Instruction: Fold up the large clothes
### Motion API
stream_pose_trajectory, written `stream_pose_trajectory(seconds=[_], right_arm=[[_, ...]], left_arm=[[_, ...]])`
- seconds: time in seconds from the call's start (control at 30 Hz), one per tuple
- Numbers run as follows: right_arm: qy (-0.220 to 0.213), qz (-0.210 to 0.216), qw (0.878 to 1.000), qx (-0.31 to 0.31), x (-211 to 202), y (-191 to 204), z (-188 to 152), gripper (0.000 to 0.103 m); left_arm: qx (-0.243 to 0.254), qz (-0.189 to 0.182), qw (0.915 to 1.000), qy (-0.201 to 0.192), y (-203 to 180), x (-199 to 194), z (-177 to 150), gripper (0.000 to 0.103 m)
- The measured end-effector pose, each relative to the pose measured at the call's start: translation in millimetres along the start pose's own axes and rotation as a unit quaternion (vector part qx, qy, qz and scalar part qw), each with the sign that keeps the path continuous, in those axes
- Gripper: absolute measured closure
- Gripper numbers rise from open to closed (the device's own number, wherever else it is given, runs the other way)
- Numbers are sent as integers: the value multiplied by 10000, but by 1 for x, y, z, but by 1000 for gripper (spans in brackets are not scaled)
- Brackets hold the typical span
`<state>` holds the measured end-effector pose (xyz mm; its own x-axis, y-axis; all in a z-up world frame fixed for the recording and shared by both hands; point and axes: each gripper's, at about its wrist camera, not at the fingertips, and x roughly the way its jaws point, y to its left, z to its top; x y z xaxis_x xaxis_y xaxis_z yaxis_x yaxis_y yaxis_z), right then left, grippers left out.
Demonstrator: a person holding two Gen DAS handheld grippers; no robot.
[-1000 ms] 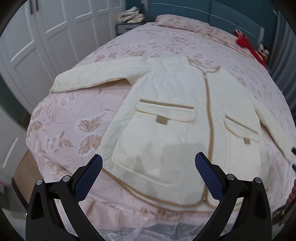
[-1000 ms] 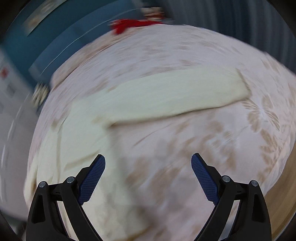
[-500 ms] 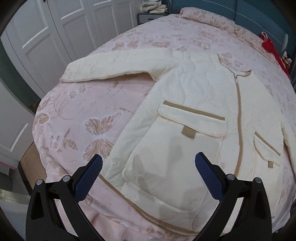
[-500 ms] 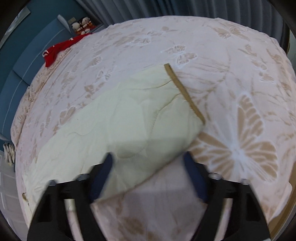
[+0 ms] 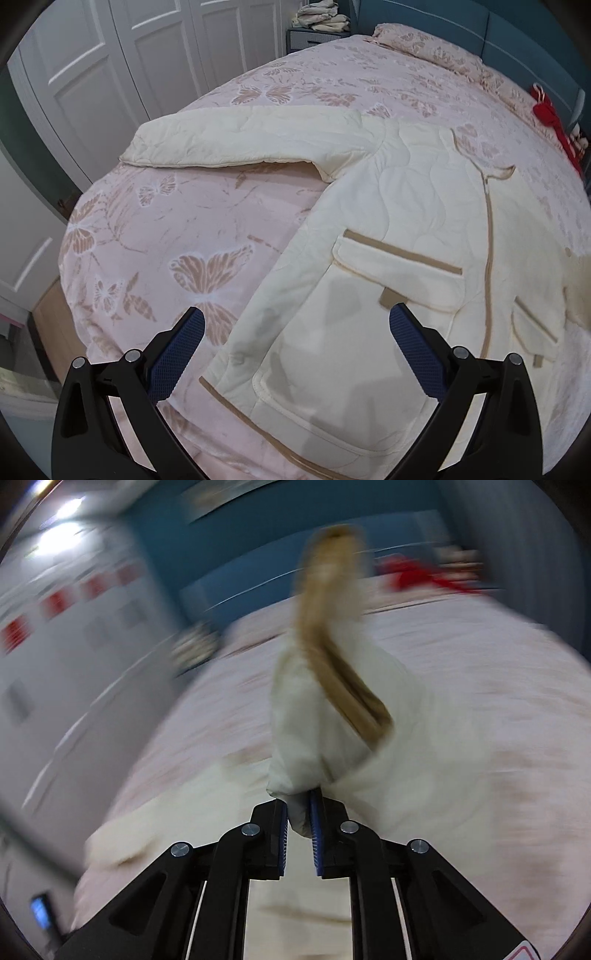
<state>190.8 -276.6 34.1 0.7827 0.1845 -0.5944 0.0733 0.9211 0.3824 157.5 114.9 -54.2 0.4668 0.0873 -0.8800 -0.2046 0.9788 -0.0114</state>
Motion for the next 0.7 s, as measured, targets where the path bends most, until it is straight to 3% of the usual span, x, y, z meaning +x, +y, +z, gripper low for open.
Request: stream_pose_trajectory(seconds=[0.03,0.1,0.13,0.17,0.3,0.37,0.43,0.6,0.67,0.7], right_arm=[[149,228,9995,-173,15,24,-8,84],[454,433,9958,-667,47,76,-34,63],[570,377,9932,-944,59,103,-54,58],[592,381,9917,-1073,62,115,-68,51],[673,202,9890,-1298,48,114,-108,47],[850,-60,9904,-1091,35,81,-123,46],[1037,-327,9928,-505,25,34,-129,44],[995,-758,9870,1007,21,-77,-113,43],[990,-852,9798,1515,33,-117,-105,42],[1013,-842,9752,1776,44,-134,-102,42]], left_arm=[[-21,-66,10000,11,1,1,2,5],[-66,-250,9996,57,4,2,7,5],[-86,-402,9991,97,6,4,11,5],[-122,-590,9981,148,7,7,15,5],[-418,-1367,9892,334,4,29,34,5],[-538,-1598,9846,460,-4,44,41,5],[-658,-1905,9776,608,-18,65,49,5],[-1024,-2387,9597,1072,-58,121,61,7],[-1148,-2425,9556,1218,-68,136,64,22],[-1178,-2483,9532,1259,-72,143,67,39]])
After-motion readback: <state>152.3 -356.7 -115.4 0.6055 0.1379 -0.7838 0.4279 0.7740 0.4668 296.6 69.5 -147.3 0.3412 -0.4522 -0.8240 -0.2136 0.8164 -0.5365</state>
